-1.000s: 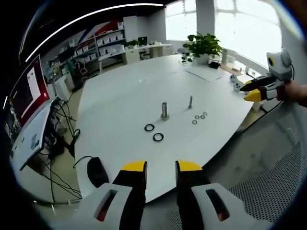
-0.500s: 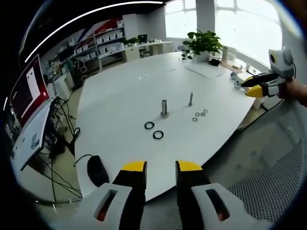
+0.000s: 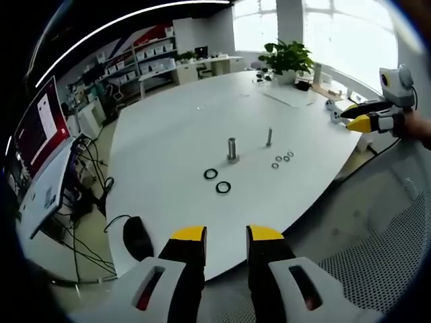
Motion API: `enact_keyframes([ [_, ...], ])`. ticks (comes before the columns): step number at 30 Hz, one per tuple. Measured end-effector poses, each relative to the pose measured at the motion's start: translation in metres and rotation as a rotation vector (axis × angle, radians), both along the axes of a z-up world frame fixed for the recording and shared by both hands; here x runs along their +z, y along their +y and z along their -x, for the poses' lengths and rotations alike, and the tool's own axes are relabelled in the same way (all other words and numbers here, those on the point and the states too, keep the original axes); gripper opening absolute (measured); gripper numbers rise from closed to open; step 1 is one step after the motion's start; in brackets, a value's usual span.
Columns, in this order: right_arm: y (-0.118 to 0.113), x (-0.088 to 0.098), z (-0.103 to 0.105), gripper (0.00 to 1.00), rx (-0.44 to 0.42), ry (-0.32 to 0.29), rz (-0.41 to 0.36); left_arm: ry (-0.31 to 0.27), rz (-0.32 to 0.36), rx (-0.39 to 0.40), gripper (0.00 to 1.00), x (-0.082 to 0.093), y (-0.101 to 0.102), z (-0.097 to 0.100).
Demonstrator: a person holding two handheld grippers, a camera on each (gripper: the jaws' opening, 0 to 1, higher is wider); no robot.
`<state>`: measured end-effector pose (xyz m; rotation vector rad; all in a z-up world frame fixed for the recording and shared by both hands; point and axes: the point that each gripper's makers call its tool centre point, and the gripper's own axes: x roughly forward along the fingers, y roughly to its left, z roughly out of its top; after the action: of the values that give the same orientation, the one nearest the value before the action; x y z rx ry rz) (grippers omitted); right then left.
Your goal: Place the washer onto the threaded stud by aligning its center hole with the stud, sliding it down to the base, and recovering from edge contact or off-axis alignment until the washer reaches the visible bottom stop.
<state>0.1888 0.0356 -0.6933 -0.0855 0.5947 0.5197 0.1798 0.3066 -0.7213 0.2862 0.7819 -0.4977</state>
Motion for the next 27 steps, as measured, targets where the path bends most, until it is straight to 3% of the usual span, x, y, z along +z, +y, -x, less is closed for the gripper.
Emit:
enact_keyframes([
  [27,-0.0023,-0.0033,-0.0005,0.36,-0.015,0.018,-0.001,-0.003,-0.010,-0.027,0.21,0.0003,-0.0025,-0.0008],
])
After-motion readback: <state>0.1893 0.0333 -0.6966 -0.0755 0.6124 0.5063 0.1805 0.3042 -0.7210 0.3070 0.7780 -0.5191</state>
